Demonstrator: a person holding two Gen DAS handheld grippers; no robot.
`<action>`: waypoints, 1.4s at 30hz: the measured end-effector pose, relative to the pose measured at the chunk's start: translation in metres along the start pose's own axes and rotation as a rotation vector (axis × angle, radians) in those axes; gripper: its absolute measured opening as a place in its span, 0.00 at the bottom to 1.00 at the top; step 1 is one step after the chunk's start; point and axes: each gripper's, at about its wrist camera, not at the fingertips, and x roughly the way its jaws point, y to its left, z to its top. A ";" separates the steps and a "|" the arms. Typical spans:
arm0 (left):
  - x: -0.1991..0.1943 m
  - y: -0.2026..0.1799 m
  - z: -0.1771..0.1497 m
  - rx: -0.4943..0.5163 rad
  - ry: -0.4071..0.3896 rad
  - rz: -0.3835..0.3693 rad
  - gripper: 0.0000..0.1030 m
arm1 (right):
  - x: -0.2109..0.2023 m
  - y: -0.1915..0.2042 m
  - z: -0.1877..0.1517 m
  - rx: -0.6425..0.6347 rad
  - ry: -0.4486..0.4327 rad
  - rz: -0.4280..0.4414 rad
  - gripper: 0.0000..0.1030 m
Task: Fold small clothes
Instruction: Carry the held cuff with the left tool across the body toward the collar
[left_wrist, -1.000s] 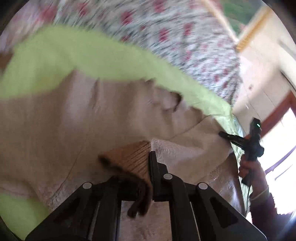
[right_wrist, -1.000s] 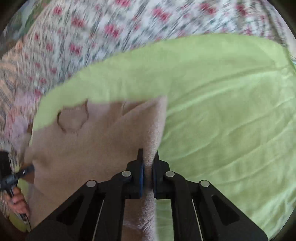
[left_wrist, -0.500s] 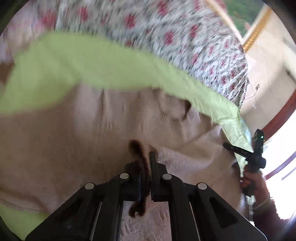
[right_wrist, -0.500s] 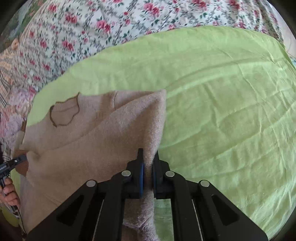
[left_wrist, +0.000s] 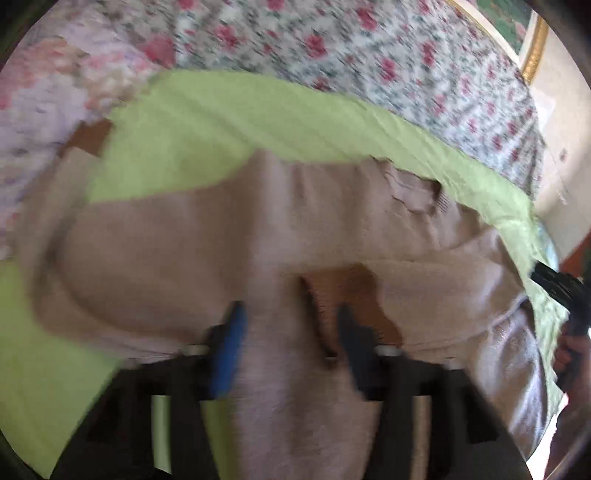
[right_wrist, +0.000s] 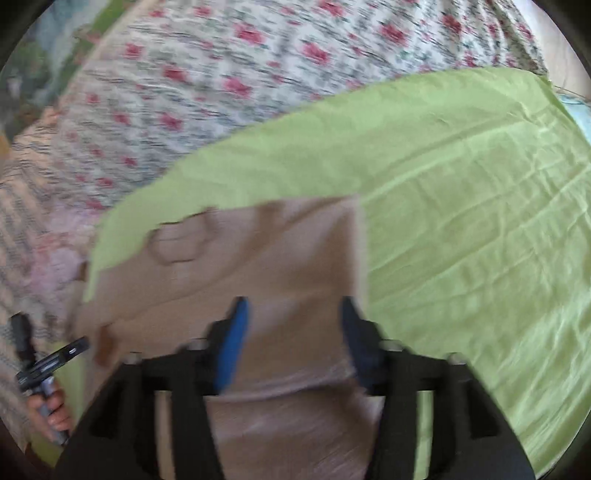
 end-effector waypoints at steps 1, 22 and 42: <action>-0.007 0.006 0.002 -0.003 -0.016 0.024 0.60 | -0.001 0.009 -0.005 -0.010 0.011 0.029 0.56; 0.064 0.190 0.122 -0.226 0.070 0.398 0.14 | 0.015 0.067 -0.070 -0.039 0.192 0.180 0.56; -0.042 -0.065 0.063 -0.017 -0.205 -0.191 0.06 | -0.014 0.051 -0.078 0.018 0.130 0.206 0.56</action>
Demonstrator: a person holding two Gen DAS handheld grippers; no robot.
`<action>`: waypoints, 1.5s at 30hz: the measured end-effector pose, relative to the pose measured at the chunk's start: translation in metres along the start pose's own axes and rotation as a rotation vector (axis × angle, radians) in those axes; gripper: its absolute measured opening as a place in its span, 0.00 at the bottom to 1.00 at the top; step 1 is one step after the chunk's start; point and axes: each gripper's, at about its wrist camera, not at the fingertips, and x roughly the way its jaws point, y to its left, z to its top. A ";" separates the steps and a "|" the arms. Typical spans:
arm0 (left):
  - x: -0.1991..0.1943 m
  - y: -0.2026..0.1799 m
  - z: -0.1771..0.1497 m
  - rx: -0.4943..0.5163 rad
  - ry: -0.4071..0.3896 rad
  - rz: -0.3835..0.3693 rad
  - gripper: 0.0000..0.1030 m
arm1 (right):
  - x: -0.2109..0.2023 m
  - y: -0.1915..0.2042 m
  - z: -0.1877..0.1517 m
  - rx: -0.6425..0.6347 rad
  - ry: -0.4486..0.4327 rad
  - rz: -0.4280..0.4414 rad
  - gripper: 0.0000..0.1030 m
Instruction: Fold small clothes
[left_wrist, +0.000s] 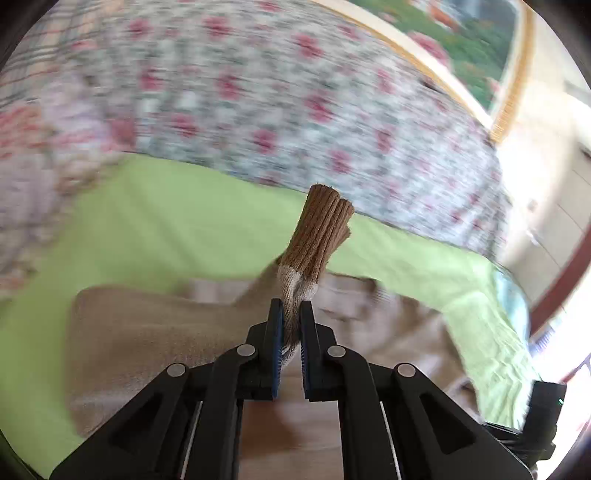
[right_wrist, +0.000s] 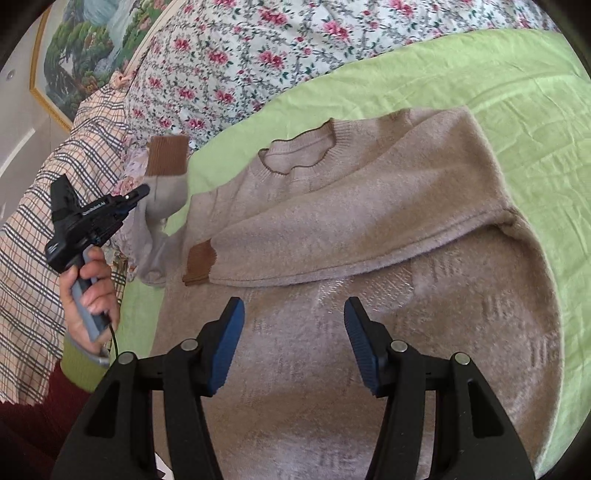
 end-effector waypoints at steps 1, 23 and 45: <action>0.009 -0.018 -0.007 0.021 0.010 -0.032 0.06 | -0.002 -0.003 0.001 0.006 -0.003 -0.002 0.56; 0.061 -0.092 -0.117 0.195 0.225 -0.106 0.62 | 0.010 -0.031 0.042 0.122 -0.074 0.000 0.56; 0.032 0.072 -0.087 0.029 0.114 0.576 0.34 | -0.002 0.011 0.097 0.045 -0.319 0.099 0.08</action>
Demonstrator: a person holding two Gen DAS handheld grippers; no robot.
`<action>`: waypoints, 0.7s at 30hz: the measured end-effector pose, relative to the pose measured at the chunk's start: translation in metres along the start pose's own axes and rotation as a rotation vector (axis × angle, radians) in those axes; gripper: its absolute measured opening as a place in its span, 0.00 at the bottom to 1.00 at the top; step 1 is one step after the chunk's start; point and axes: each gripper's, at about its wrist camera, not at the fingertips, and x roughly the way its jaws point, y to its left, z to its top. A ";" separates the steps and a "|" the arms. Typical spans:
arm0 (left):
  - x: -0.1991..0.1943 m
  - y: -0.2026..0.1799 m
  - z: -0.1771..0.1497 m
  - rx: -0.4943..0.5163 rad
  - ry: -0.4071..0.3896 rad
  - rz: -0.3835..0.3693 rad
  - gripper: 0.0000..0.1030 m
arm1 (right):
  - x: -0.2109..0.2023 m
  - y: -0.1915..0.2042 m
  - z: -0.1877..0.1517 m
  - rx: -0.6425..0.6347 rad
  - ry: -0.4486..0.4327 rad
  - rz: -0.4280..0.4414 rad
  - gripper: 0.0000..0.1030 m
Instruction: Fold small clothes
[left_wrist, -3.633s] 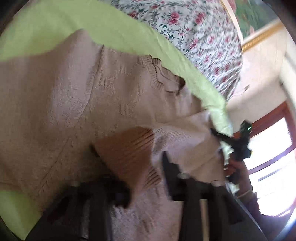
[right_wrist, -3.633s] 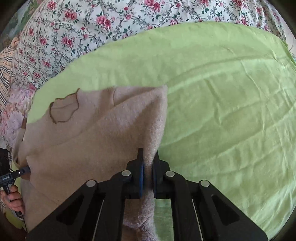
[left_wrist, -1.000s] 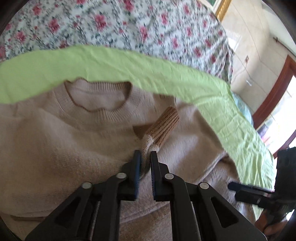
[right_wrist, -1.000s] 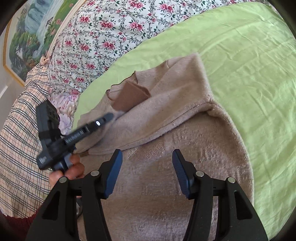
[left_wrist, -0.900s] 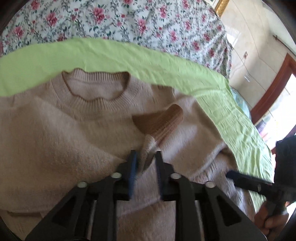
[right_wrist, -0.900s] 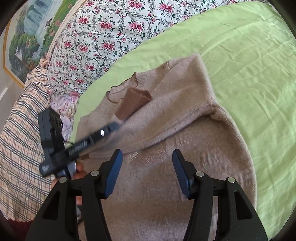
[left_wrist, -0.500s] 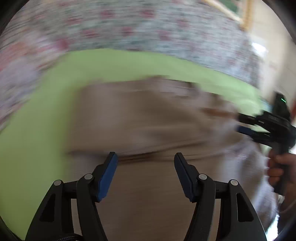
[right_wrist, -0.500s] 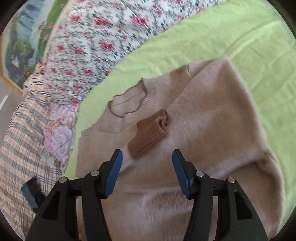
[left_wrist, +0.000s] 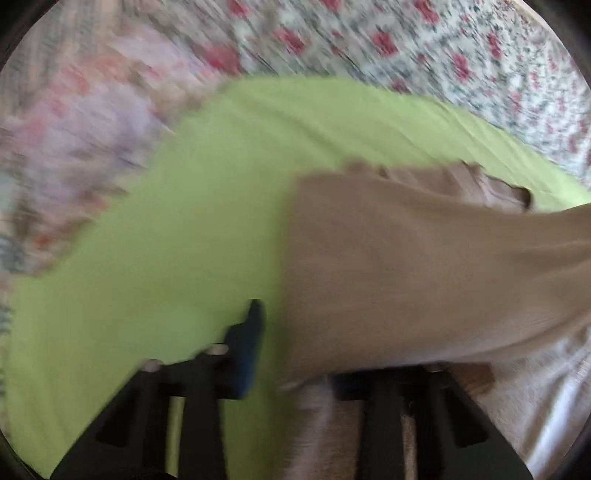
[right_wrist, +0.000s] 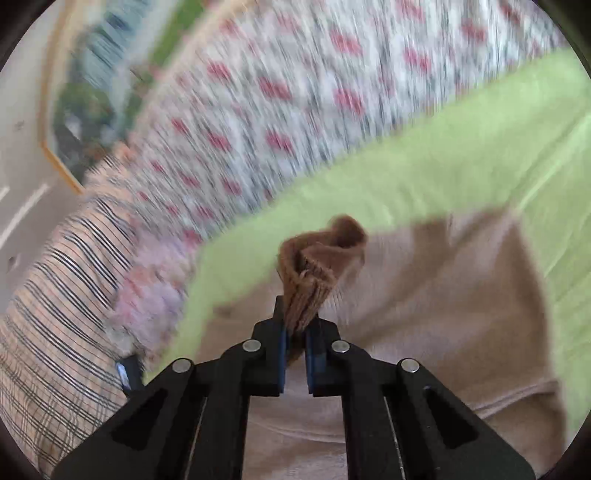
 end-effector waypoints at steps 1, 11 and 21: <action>-0.008 0.000 -0.005 -0.012 -0.025 0.012 0.37 | -0.009 -0.007 -0.001 0.002 -0.015 -0.026 0.08; -0.014 0.014 -0.027 -0.141 0.000 0.001 0.53 | 0.026 -0.065 -0.054 -0.007 0.199 -0.252 0.08; -0.013 0.035 -0.040 -0.153 0.060 -0.139 0.68 | -0.009 -0.056 -0.045 -0.025 0.149 -0.409 0.21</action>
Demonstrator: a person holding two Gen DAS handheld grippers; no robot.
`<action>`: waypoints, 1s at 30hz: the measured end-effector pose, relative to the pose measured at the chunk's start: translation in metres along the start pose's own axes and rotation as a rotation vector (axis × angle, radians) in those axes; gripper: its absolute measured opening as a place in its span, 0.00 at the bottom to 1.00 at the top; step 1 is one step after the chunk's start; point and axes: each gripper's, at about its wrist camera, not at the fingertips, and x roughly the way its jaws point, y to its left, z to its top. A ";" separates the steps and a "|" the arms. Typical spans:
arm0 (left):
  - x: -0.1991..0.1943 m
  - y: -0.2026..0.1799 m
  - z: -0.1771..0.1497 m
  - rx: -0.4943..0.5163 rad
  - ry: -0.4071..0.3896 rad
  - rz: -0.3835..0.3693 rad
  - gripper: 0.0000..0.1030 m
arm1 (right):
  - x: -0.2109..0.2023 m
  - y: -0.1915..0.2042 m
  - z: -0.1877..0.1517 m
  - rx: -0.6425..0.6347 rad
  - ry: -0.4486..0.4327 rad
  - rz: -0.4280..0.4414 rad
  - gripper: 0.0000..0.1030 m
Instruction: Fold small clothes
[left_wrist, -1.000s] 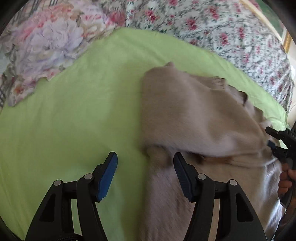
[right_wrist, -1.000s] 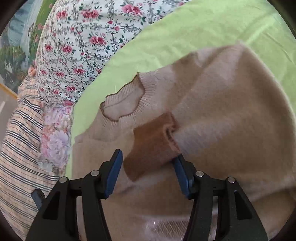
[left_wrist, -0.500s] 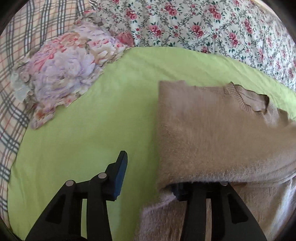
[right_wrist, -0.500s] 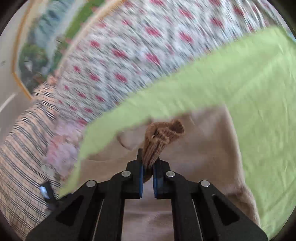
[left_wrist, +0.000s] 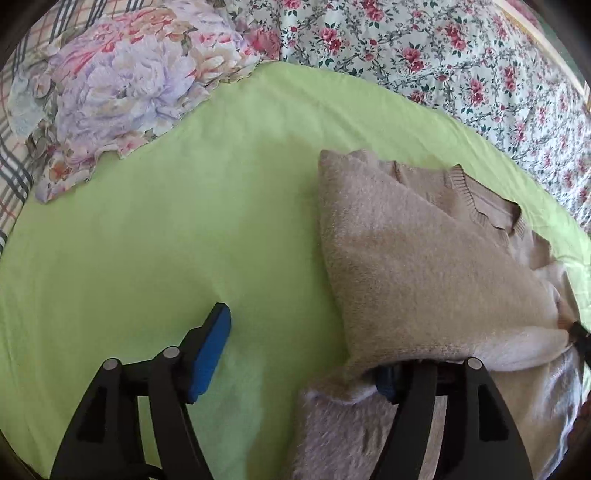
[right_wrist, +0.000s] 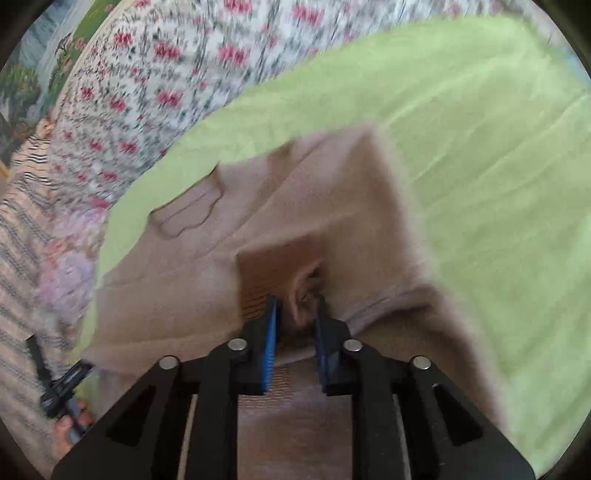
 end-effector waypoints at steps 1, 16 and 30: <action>-0.002 0.003 -0.002 -0.006 -0.003 -0.021 0.68 | -0.009 0.006 0.004 -0.015 -0.026 0.013 0.22; -0.013 0.016 -0.006 -0.047 0.013 -0.226 0.69 | 0.147 0.316 0.029 -0.564 0.432 0.582 0.65; 0.009 0.017 0.021 -0.080 -0.003 -0.135 0.42 | 0.217 0.369 0.024 -0.559 0.386 0.556 0.07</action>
